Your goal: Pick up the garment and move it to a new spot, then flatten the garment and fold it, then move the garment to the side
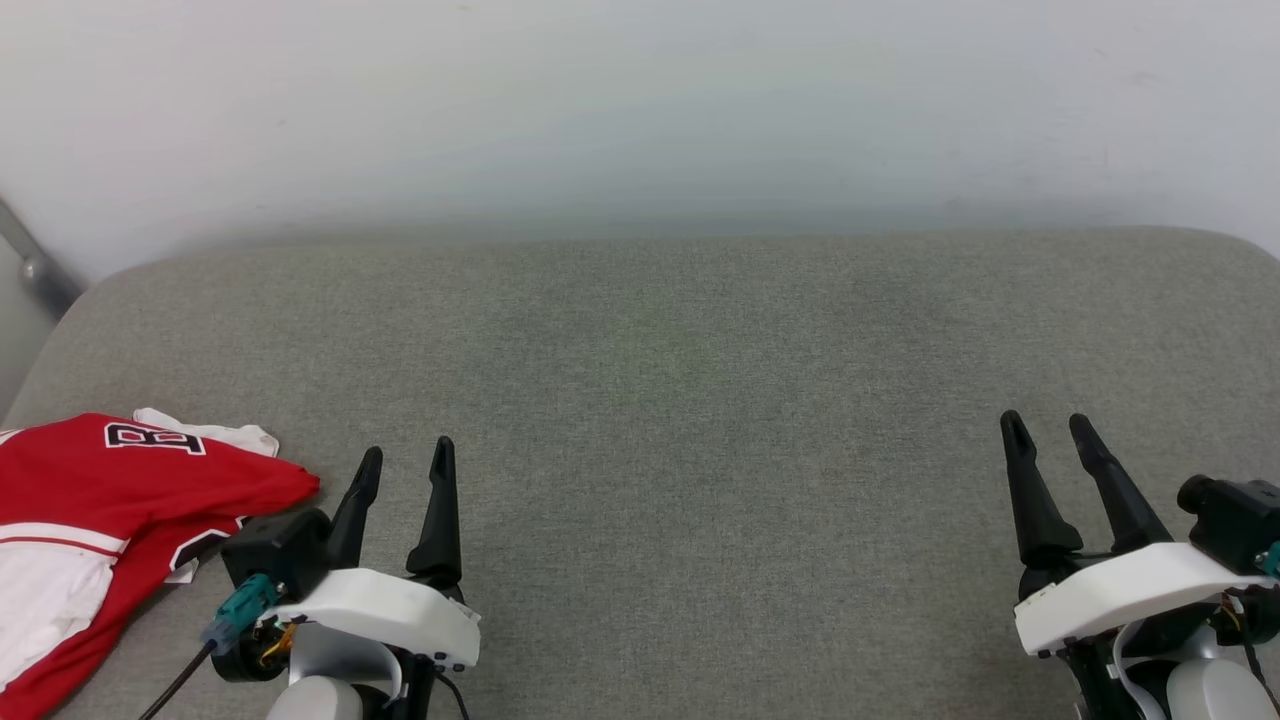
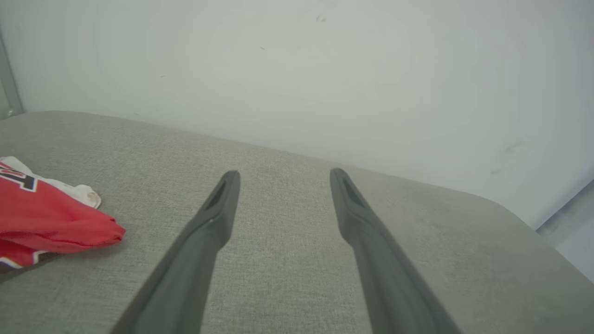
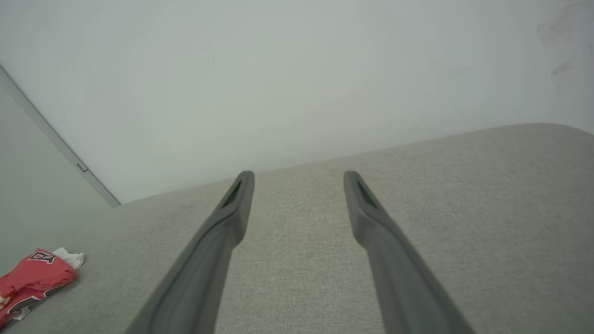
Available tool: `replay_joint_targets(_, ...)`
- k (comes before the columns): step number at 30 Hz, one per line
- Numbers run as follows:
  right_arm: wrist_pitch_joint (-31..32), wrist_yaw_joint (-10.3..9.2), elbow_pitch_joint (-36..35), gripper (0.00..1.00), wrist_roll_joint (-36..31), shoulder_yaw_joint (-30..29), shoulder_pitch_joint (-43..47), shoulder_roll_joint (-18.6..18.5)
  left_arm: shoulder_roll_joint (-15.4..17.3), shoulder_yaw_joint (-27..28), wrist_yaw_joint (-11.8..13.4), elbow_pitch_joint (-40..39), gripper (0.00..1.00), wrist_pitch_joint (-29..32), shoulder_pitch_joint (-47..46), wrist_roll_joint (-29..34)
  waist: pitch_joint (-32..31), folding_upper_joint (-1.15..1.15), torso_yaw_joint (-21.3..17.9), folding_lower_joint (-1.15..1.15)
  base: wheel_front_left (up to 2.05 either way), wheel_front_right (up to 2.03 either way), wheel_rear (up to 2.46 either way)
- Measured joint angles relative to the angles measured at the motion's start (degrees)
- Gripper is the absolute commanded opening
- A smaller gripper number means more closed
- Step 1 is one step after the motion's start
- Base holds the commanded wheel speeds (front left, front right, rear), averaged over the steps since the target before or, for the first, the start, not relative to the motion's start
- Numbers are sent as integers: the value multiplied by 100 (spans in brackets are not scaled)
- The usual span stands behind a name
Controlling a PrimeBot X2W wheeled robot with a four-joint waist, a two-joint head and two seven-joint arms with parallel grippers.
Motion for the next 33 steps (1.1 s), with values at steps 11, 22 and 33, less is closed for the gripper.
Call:
replay_joint_targets(11, 126, 0, -87, 100, -682, -54, 26, 47, 57, -176, 204, 126, 100, -149, -32, 582, -2, 0, 8, 0, 0, 0, 0)
replay_joint_targets(22, 123, 0, -146, 100, -1209, -73, 44, 94, 86, -293, 327, 165, 100, -292, -68, 1063, -5, 0, 9, 0, 0, 0, 0)
replay_joint_targets(33, 21, 0, -197, 100, -1634, -105, 46, 131, 79, -314, 388, 201, 100, -425, -70, 1461, 5, 0, 18, 0, 0, 0, 0)
